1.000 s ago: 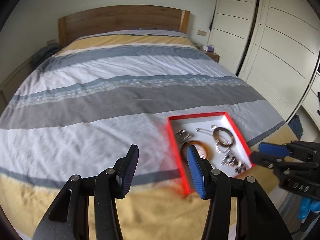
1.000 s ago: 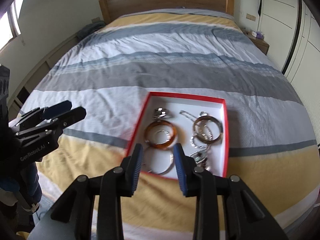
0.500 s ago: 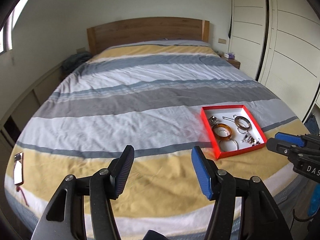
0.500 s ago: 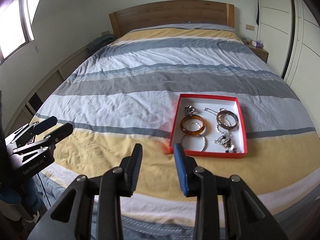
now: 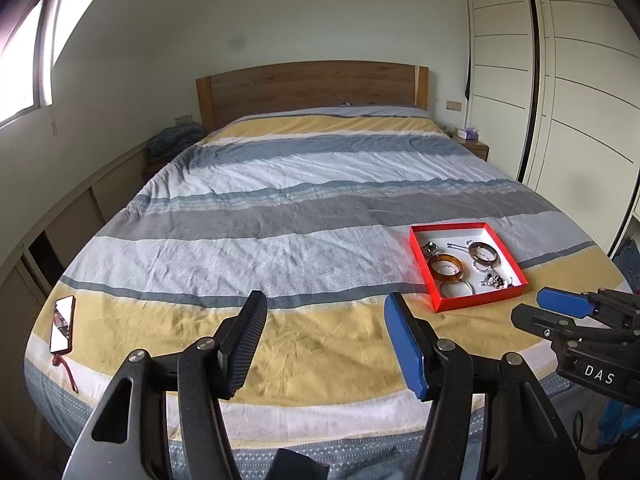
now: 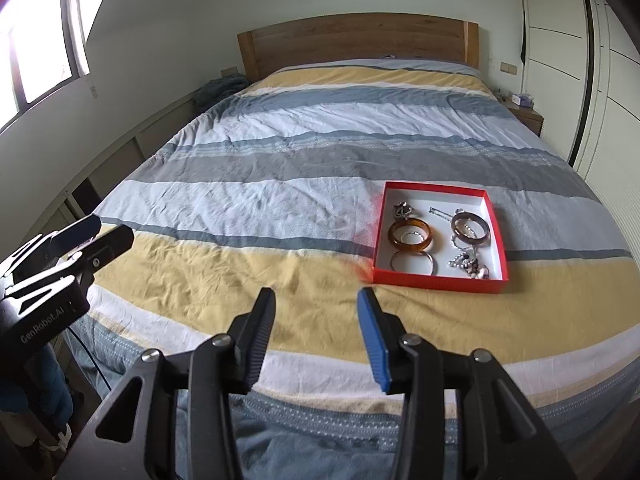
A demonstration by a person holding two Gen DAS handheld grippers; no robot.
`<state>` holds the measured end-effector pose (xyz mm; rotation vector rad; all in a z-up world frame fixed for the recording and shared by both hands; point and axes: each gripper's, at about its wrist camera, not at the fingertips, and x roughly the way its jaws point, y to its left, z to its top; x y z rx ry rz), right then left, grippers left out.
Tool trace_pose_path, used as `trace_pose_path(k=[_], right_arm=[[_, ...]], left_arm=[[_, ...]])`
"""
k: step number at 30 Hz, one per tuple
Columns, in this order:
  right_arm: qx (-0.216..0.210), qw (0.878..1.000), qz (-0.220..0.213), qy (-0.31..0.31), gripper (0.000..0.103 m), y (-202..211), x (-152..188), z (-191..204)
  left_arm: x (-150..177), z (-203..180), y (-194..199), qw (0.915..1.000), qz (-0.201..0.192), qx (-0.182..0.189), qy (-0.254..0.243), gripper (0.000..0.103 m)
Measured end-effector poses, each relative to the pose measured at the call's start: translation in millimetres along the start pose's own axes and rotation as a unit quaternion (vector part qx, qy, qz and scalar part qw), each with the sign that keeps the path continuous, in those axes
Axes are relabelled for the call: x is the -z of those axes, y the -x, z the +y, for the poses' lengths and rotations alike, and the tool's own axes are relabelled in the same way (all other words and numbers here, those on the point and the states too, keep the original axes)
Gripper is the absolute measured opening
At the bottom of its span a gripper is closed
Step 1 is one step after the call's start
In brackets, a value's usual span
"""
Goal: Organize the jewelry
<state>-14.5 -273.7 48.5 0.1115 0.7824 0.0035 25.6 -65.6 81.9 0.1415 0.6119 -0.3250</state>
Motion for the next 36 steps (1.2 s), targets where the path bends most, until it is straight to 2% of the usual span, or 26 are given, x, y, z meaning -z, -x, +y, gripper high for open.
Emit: trace_pose_path(k=[8, 18, 27, 36], right_arm=[[0.000, 1.000, -0.015, -0.005, 0.047, 19.1, 15.1, -2.6], [0.004, 1.000, -0.030, -0.007, 0.056, 33.0, 22.0, -5.8], [0.013, 0.999, -0.034, -0.015, 0.059, 31.2, 24.7, -10.4], [0.017, 1.000, -0.014, -0.023, 0.059, 11.1, 33.7, -18.3]], left_arm=[[7.3, -8.4, 24.8, 0.9998, -0.014, -0.011, -0.008, 0.063], [11.4, -11.3, 34.6, 0.9996, -0.013, -0.023, -0.008, 0.064], [17.8, -11.2, 27.9, 0.9999, -0.004, -0.013, -0.010, 0.075], [28.9, -13.3, 8.7, 0.9995, 0.011, -0.024, -0.020, 0.087]])
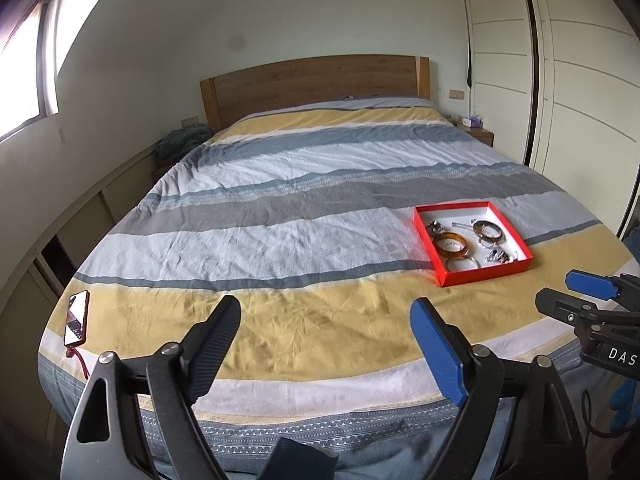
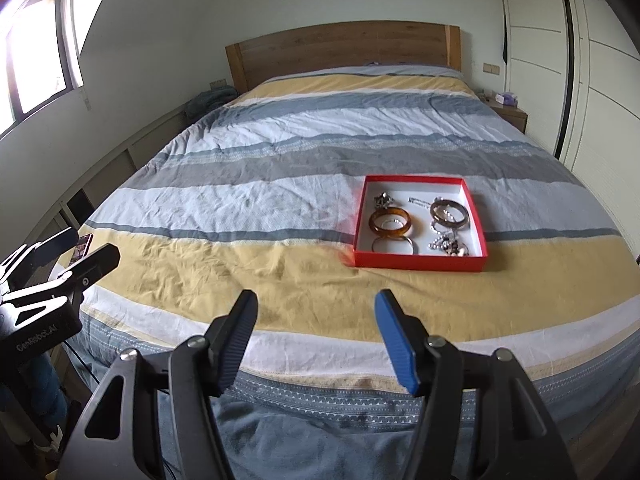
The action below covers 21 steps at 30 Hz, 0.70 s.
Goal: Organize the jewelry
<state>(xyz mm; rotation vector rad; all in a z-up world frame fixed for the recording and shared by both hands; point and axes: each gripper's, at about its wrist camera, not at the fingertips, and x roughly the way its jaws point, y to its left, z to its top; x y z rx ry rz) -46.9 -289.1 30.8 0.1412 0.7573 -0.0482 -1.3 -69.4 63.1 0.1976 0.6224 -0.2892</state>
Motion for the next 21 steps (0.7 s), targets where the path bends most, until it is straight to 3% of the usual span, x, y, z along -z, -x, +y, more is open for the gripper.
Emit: trace_pose_path(k=[21], right_arm=[[0.017, 0.999, 0.030, -0.018, 0.060, -33.7, 15.3, -20.0]], left_arm=[[17.1, -3.2, -39.7, 0.9991, 0.042, 0.002, -0.008, 0.093]])
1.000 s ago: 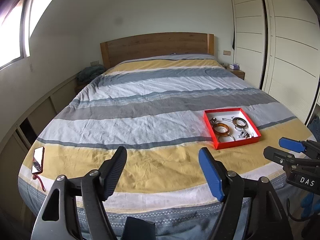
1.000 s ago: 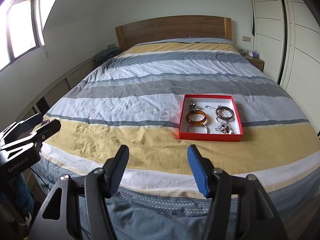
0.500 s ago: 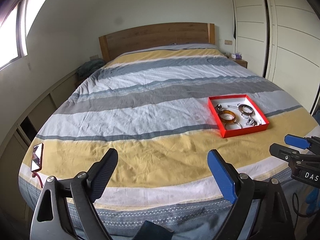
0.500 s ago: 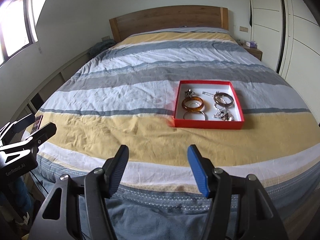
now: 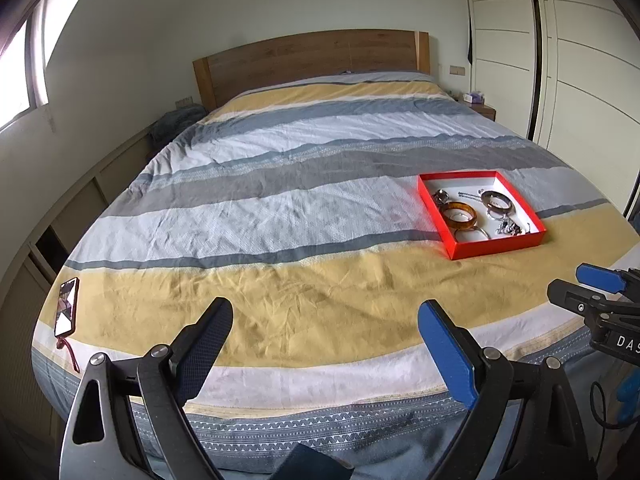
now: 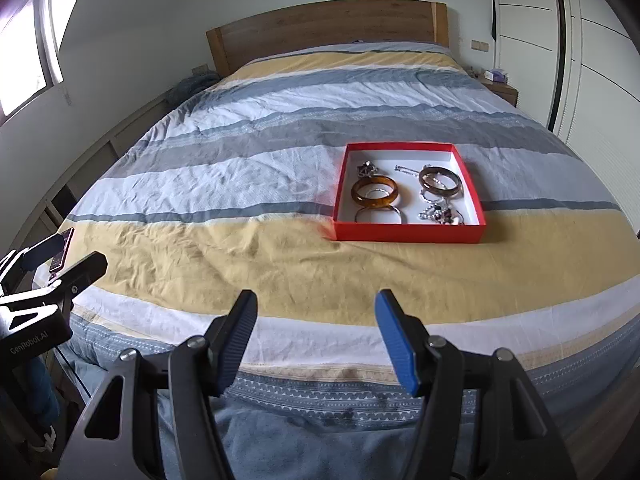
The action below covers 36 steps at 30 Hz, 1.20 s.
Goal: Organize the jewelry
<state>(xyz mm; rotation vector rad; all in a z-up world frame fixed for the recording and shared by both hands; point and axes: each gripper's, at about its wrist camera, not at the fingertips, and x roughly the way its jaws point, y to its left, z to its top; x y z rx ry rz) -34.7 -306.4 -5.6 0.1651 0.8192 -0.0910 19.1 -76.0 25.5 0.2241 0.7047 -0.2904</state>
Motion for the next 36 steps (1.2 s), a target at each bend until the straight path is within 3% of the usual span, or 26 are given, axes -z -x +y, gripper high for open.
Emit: trace_pose_path(k=[36], right_arm=[[0.003, 1.000, 0.004, -0.002, 0.060, -5.9, 0.7, -5.5]], left_arm=[[7.5, -2.9, -18.8, 0.9997, 0.023, 0.000, -0.002, 0.093]])
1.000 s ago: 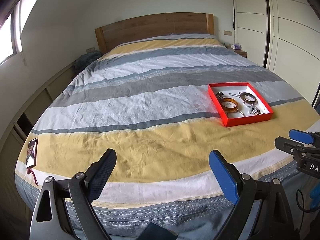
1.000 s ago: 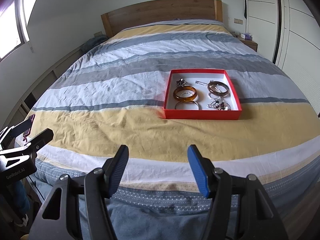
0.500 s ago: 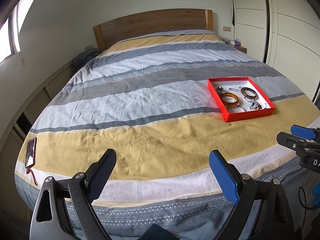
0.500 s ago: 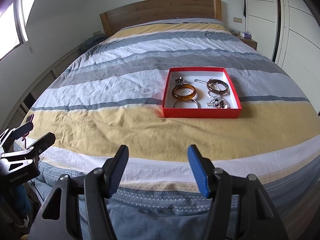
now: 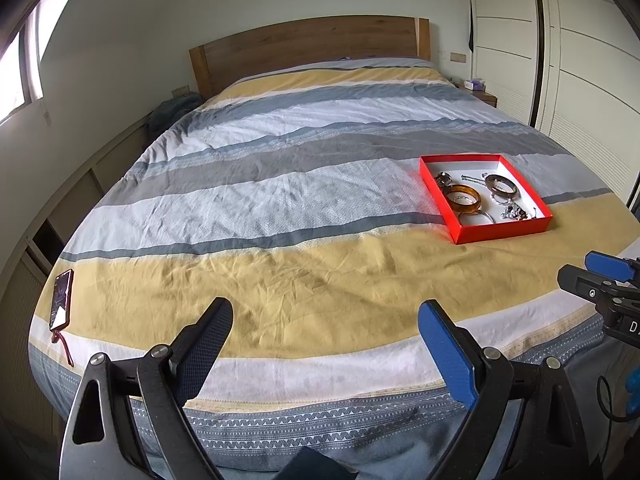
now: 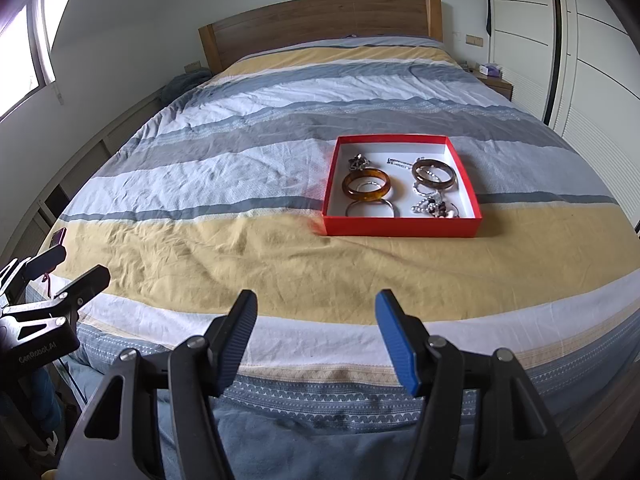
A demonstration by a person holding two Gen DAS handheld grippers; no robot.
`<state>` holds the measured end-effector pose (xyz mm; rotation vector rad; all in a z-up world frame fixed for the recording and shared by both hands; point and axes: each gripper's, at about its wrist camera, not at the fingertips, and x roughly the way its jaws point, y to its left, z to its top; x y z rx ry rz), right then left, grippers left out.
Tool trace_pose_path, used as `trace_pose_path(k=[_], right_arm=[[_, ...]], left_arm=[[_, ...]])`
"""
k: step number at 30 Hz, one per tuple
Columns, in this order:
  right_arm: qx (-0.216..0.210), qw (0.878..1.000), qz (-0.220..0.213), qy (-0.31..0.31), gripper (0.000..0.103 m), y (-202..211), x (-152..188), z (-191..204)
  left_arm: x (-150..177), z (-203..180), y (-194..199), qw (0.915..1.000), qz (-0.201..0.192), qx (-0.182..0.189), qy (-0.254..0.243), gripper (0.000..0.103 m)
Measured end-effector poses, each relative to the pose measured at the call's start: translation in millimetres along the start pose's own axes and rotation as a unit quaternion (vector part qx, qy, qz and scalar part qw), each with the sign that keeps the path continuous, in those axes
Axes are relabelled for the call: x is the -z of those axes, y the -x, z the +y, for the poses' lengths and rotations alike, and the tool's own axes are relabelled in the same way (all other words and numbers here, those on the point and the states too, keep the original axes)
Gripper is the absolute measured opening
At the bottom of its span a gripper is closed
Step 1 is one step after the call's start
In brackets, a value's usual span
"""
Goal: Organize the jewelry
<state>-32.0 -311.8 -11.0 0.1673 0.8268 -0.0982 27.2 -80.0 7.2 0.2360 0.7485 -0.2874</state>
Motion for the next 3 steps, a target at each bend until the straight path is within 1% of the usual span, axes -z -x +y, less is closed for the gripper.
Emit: trace_pose_path(k=[3], right_arm=[[0.000, 1.000, 0.000, 0.000, 0.060, 0.2, -0.1, 0.8]], left_arm=[[1.0, 0.7, -0.5, 1.0000, 0.002, 0.000, 0.004, 0.093]])
